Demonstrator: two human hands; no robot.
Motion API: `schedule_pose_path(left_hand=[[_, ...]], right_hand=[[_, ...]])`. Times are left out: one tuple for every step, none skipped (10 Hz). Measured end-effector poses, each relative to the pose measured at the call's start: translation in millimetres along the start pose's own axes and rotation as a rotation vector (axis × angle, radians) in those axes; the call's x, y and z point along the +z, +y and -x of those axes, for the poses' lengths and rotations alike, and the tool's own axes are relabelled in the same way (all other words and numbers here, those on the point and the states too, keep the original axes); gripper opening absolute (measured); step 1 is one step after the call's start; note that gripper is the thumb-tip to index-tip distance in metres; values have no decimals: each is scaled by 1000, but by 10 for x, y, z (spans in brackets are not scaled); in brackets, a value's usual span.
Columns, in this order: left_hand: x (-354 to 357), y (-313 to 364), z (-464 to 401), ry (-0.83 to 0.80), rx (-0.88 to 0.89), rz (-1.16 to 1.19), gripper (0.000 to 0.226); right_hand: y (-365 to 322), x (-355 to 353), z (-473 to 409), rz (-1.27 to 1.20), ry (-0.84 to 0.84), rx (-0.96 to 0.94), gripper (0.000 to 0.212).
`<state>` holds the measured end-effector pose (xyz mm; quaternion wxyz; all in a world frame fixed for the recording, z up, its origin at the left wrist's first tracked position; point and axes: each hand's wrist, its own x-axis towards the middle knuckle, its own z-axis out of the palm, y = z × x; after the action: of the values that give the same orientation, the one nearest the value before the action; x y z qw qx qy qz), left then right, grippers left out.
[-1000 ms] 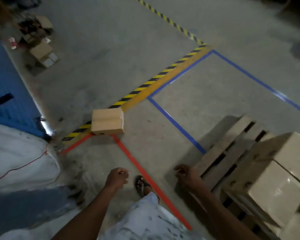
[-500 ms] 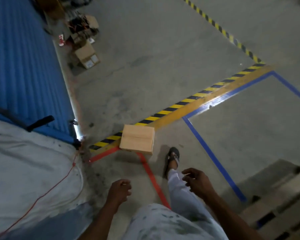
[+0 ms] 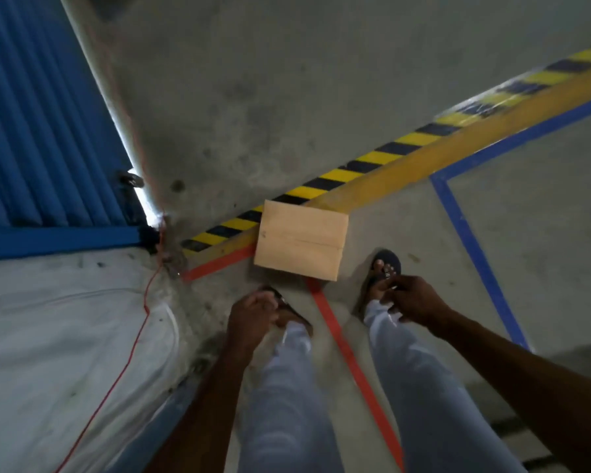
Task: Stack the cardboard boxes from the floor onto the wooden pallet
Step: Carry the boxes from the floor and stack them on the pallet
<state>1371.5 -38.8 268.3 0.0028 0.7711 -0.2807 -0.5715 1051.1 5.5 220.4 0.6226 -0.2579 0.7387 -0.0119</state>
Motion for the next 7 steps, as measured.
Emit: schedule_pose_path(left_hand=[[130,30,-1067,34,9,-1,11],[192,-344,-2529,168,-20,-181,32],[185,-549,-3317,207,-58,-180,62],[243,-747,-3669,109,-156,-125,66],[239,-843,-3614,45,-146,-119,74],[113,-578,-3254,14,-99,-104,47],[20,-268,-2843,13,116,-36,61]], right_hand=[[150,325,-803,-76,-21,144,17],[349,777,-1597,-79,-38,217,14],[429,1275,-2258,-115,-39,289,27],[398,1696,-2686,-156,-15,324,31],[327,1849,-2823,-245,36,303,29],[222,1546,-2599,-284,161,322,10],[114,994,-2420,-198,262,319,62]])
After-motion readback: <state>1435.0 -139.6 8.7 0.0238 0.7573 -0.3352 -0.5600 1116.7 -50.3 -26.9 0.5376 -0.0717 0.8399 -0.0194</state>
